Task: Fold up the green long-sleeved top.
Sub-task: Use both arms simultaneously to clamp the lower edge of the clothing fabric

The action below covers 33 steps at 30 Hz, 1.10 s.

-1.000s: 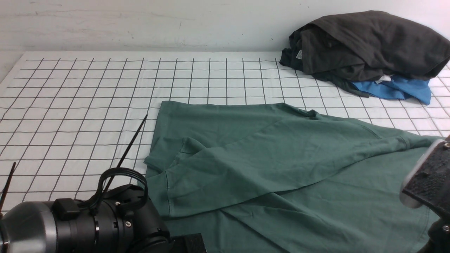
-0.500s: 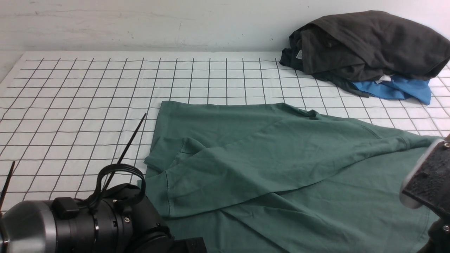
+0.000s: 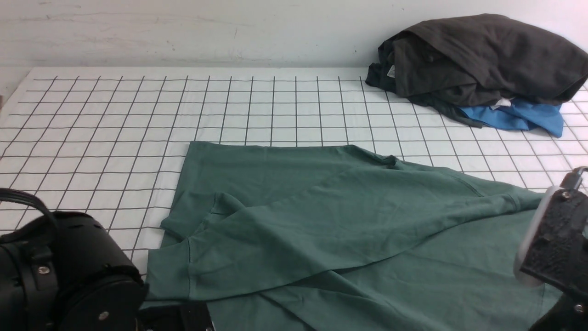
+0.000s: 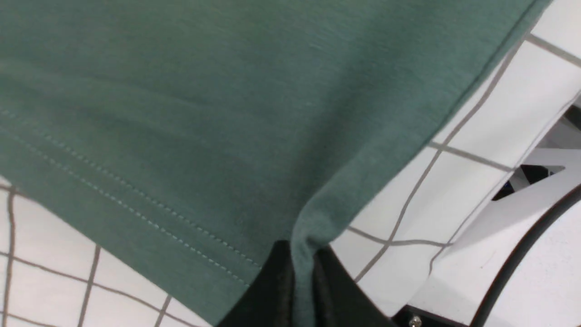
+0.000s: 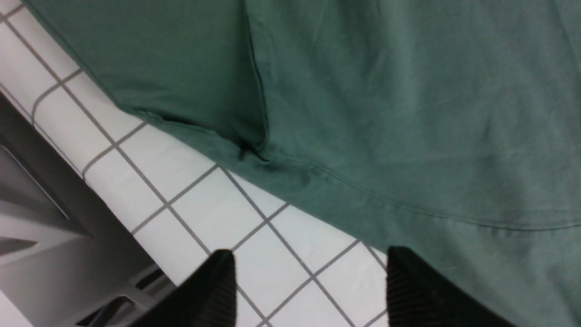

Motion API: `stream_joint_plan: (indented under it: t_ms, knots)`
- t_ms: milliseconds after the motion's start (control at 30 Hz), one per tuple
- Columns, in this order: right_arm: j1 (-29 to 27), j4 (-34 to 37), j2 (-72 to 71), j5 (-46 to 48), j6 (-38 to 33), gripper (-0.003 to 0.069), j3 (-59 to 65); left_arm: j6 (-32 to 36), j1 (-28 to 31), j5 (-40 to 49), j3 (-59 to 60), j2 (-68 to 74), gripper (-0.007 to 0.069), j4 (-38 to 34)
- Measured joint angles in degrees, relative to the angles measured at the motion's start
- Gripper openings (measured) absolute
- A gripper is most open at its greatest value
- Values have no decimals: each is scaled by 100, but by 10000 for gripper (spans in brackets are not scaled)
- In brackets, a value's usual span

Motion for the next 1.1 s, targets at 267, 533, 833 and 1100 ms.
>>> stream_joint_plan:
  t_ms: [267, 533, 833, 1100]
  knots:
    - [0, -524, 425, -126, -389, 647, 813, 249, 459, 47, 159, -119, 2, -210]
    - [0, -1416, 1179, -655, -4, 615, 1092, 255, 465, -49, 172, -119, 2, -338]
    - [0, -1798, 2875, -1354, 188, 552, 1092, 292, 465, -113, 172, -119, 2, -356]
    - [-213, -2593, 3047, -1857, 719, 332, 1092, 292, 465, -113, 172, -119, 2, -361]
